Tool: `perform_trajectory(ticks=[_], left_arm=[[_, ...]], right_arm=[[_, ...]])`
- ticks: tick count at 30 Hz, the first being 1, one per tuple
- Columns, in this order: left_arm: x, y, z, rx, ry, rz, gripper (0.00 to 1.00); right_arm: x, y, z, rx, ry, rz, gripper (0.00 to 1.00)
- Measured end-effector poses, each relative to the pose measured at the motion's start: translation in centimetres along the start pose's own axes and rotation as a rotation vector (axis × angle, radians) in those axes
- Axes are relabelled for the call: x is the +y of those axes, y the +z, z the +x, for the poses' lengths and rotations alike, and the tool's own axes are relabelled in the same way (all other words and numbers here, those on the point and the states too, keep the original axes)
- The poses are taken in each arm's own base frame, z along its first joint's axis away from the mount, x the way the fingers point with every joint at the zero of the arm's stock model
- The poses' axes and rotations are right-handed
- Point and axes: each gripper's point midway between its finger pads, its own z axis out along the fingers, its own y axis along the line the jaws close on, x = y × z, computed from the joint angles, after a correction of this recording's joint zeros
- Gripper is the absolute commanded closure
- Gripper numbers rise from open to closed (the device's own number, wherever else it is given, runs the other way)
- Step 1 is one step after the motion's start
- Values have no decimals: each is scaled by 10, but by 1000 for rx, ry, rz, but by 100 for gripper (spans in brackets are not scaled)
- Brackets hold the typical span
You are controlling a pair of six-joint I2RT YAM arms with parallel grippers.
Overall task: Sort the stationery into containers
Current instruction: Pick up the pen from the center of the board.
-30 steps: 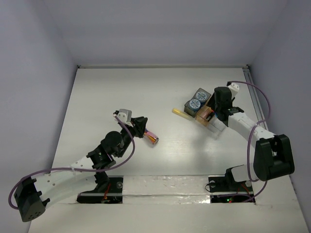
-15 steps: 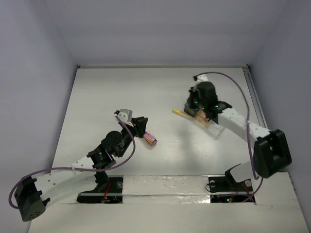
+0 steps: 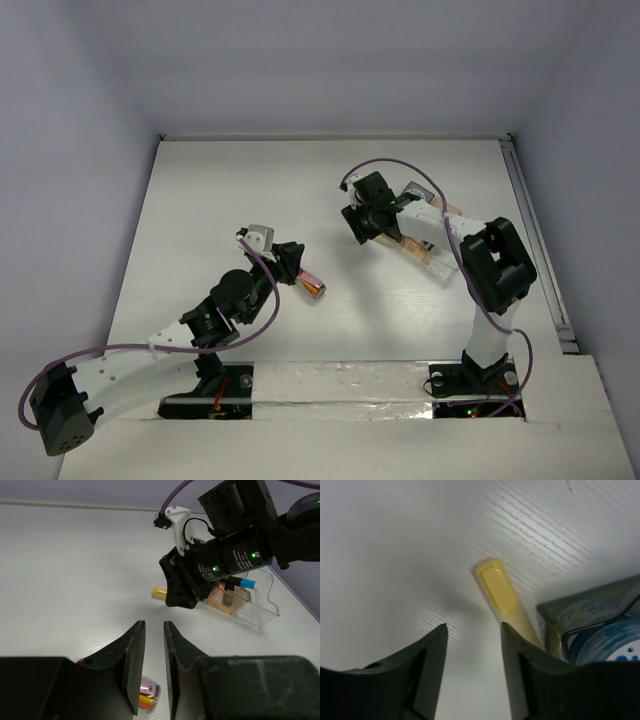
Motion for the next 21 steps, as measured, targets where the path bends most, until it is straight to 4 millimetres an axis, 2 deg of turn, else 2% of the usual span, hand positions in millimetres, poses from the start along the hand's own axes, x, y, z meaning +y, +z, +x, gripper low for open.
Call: perform_trajectory(ticks=[2, 6, 10, 15, 21], left_arm=[[0, 0, 1, 5, 2, 2, 81], [0, 0, 3, 10, 5, 1, 82], [0, 0, 3, 11, 5, 0, 81], [1, 0, 4, 14, 7, -1, 82], [1, 0, 5, 17, 9, -2, 82]], right_arm=[[-5, -2, -1, 9, -18, 16, 39], [-8, -3, -12, 2, -58, 22, 38], [-8, 12, -22, 8, -96, 17, 38], [-11, 32, -6, 74, -126, 26, 38], [-13, 34, 2, 107, -135, 38, 40]])
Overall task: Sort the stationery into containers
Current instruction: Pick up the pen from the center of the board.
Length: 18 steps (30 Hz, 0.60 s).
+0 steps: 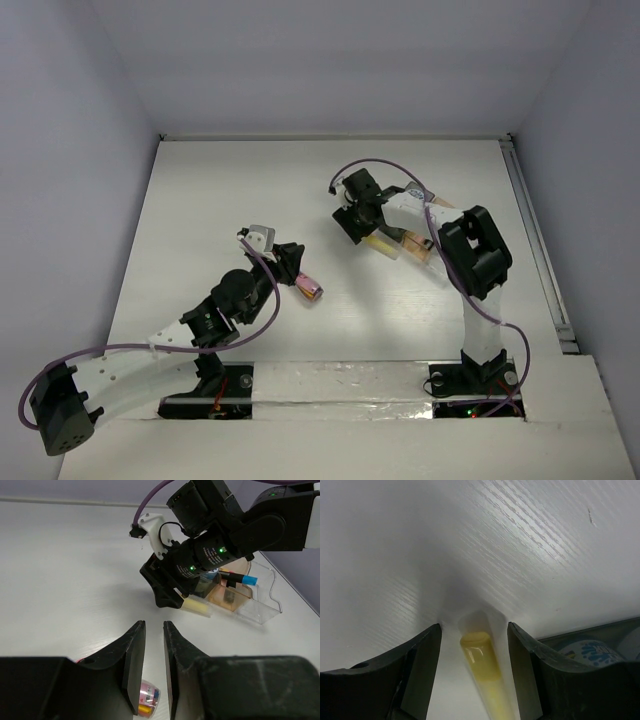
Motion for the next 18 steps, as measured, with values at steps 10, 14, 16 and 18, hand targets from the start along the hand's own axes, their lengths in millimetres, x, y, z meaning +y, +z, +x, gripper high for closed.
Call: perform_trajectory(ticks=[10, 14, 16, 18], left_arm=[[0, 0, 0, 2, 0, 1, 82], [-1, 0, 1, 6, 1, 7, 82], [-1, 0, 1, 5, 1, 7, 83], [-1, 0, 2, 6, 2, 6, 83]], right_arm=[[-2, -9, 19, 15, 39, 31, 38], [-2, -21, 31, 23, 53, 39, 38], [-2, -25, 32, 14, 60, 37, 40], [-1, -28, 34, 9, 68, 34, 43]])
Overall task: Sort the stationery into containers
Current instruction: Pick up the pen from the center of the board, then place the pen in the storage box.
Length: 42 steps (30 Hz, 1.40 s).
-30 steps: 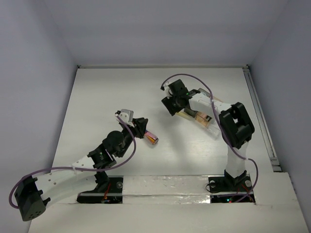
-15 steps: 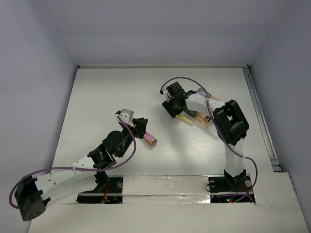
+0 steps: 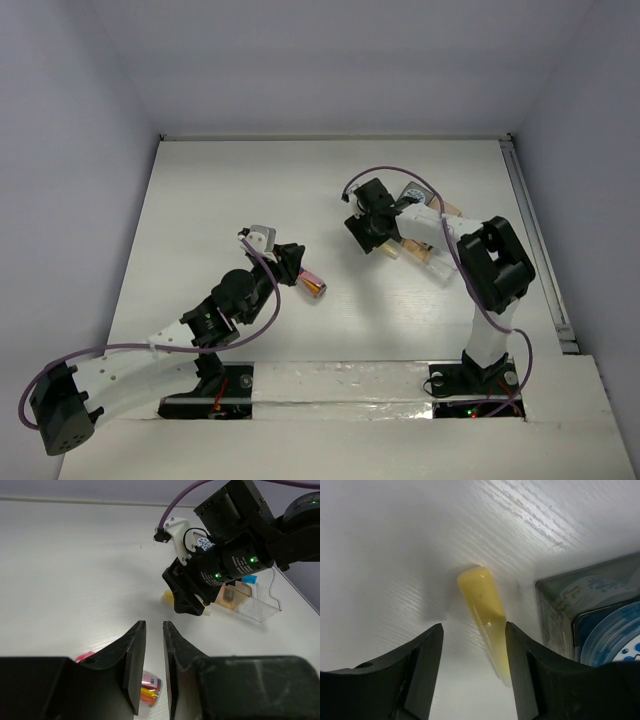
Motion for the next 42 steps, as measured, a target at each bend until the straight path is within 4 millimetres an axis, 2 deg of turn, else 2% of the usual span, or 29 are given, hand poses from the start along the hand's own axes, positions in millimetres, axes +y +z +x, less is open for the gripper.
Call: perform_trajectory(ticks=[3, 9, 12, 15, 16, 18, 19, 21, 26, 29, 33, 36, 39, 42], left_arm=[[0, 0, -1, -4, -2, 2, 82], [-1, -1, -3, -8, -5, 6, 82], [-1, -1, -3, -8, -5, 7, 83], [-1, -1, -3, -7, -4, 8, 83], [-1, -1, -3, -7, -5, 8, 83], [-1, -1, -3, -7, -5, 8, 83], [-1, -1, -2, -7, -4, 8, 83], [-1, -1, -2, -7, -4, 8, 83], [-1, -1, -2, -6, -4, 9, 83], [-2, -1, -1, -4, -3, 9, 83], [-1, -1, -1, -3, -3, 8, 83], [-2, -1, -2, -4, -3, 9, 83], [-2, -1, -2, -5, -4, 9, 83], [-2, -1, -2, -4, -3, 9, 83]], right_arm=[[1, 1, 6, 11, 12, -3, 46], [1, 4, 13, 24, 35, -4, 41], [1, 5, 15, 28, 40, -1, 43], [0, 5, 13, 21, 49, -5, 51], [0, 5, 13, 19, 53, -7, 58], [1, 6, 15, 19, 63, -13, 64], [1, 7, 16, 21, 68, -16, 75], [2, 7, 15, 14, 79, -22, 85], [7, -1, 15, -18, 128, -42, 92], [2, -24, 2, -97, 185, -25, 95], [-26, -79, -36, -325, 315, 58, 97], [-69, -116, -53, -492, 474, 155, 98], [-115, -133, -39, -575, 649, 251, 98], [-150, -132, -6, -569, 791, 359, 98]])
